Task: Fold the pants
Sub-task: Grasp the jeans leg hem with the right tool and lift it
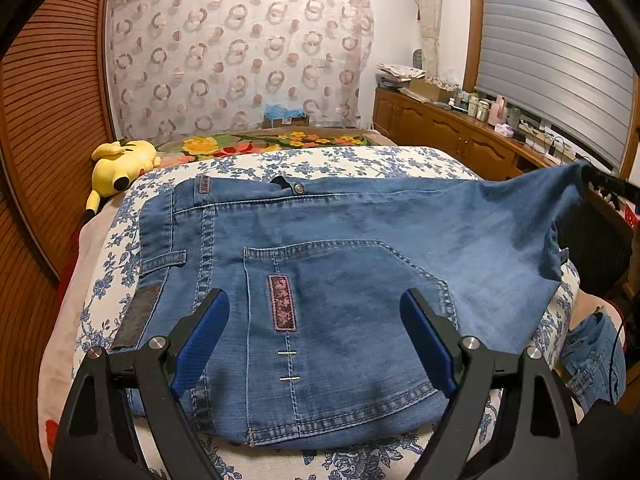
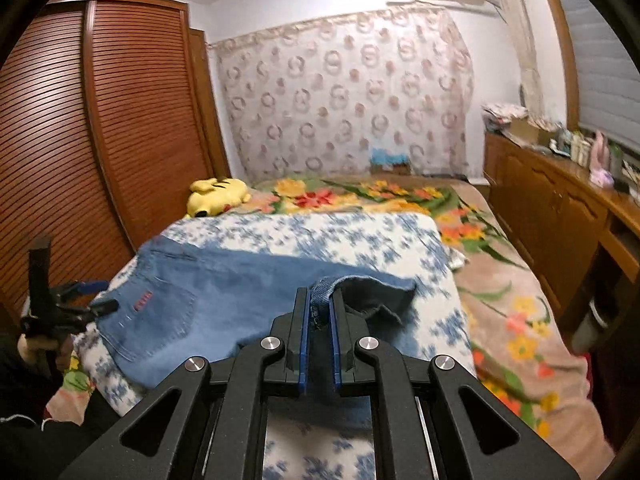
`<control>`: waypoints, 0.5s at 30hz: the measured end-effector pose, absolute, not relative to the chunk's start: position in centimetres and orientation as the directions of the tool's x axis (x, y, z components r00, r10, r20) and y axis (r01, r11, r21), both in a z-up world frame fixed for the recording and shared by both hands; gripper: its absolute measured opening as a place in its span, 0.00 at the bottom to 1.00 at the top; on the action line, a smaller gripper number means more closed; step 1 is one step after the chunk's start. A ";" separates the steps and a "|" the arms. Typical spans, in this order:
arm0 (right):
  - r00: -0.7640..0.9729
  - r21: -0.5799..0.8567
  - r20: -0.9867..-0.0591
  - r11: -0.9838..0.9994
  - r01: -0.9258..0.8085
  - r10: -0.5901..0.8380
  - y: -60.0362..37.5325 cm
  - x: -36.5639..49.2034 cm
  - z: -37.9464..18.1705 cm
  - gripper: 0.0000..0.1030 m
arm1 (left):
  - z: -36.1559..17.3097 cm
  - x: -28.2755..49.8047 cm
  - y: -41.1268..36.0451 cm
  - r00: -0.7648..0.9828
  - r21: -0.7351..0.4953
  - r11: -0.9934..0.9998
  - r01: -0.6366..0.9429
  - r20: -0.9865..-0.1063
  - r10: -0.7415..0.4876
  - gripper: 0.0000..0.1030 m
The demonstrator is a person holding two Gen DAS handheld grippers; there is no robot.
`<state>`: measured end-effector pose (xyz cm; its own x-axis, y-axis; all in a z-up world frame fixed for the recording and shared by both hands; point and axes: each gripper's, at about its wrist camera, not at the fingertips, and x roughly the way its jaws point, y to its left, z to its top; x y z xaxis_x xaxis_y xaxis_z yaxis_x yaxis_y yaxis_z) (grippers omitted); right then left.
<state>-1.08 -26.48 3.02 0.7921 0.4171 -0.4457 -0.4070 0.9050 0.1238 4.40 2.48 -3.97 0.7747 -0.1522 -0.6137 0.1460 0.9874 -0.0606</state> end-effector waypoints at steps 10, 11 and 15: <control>0.737 0.125 -0.374 0.818 -0.561 0.563 -21.2 1.2 5.8 0.07 | -4.2 4.3 2.8 0.771 -0.063 0.988 0.141 -0.620 -0.150 0.85; 0.729 0.122 -0.375 0.810 -0.574 0.573 -20.7 1.4 5.7 0.07 | -4.3 4.3 2.8 0.770 -0.062 0.988 0.139 -0.620 -0.148 0.85; 0.690 0.125 -0.381 0.774 -0.621 0.616 -19.4 3.7 5.2 0.07 | -4.3 4.1 3.2 0.773 -0.066 0.990 0.128 -0.619 -0.141 0.85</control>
<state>3.69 -19.45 5.16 0.6900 0.6156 -0.3808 -0.6211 0.7737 0.1251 4.11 3.22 -4.33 0.7725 -0.1406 -0.6192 0.1276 0.9897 -0.0655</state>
